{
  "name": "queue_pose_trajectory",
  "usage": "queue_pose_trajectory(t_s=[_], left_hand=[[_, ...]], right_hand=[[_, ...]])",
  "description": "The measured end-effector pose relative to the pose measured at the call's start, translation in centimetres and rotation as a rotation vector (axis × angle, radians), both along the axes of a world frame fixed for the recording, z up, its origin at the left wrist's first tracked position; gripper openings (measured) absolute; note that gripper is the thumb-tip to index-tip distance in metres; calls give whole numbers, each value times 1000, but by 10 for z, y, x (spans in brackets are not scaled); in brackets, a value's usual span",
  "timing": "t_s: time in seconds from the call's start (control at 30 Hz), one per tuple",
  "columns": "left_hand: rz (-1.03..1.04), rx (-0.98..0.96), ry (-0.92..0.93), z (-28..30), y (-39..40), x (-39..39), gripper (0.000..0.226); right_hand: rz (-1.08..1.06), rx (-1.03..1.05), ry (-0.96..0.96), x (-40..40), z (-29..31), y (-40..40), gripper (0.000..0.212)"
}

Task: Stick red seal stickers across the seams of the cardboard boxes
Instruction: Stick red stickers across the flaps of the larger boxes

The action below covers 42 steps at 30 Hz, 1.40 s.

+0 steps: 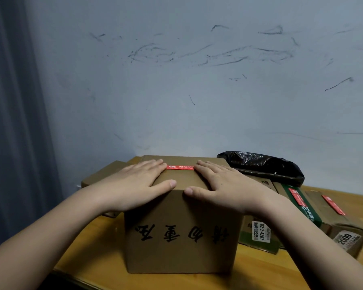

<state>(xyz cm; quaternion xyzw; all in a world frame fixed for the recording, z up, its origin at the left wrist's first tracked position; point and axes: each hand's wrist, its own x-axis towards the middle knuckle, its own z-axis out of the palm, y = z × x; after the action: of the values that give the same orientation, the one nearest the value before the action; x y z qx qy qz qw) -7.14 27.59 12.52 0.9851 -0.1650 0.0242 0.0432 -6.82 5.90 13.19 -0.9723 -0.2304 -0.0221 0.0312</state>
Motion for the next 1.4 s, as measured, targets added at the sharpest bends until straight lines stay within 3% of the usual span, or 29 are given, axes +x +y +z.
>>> queue_pose_trajectory(t_s=[0.1,0.2,0.4,0.73,0.97,1.1,1.23,1.33,1.4], left_hand=[[37,0,-9,-1,0,-3,113],[101,2,-68,3,-3,-5,87],[-11,-8,-113,7,-13,5,72],[-60,36,-29,1,-9,6,104],[48,35,-82,-2,-12,3,96],[144,9,-117,-4,-5,-1,111],[220,-221,-176,-10,11,-7,95],[239,-620,-150,-26,19,-15,86],[248,-887,-125,-40,17,-23,96]], right_hand=[[-37,-1,-48,-1,-2,-1,91],[-70,-3,-101,-1,1,-1,98],[25,-2,-93,2,5,11,98],[58,-24,-51,6,-2,11,93],[-32,-49,-64,5,-3,12,102],[-99,-15,-108,3,-6,6,108],[-160,59,-97,-1,-6,-11,109],[-195,128,-70,-5,-6,-22,107],[-208,204,-50,-8,-8,-23,105]])
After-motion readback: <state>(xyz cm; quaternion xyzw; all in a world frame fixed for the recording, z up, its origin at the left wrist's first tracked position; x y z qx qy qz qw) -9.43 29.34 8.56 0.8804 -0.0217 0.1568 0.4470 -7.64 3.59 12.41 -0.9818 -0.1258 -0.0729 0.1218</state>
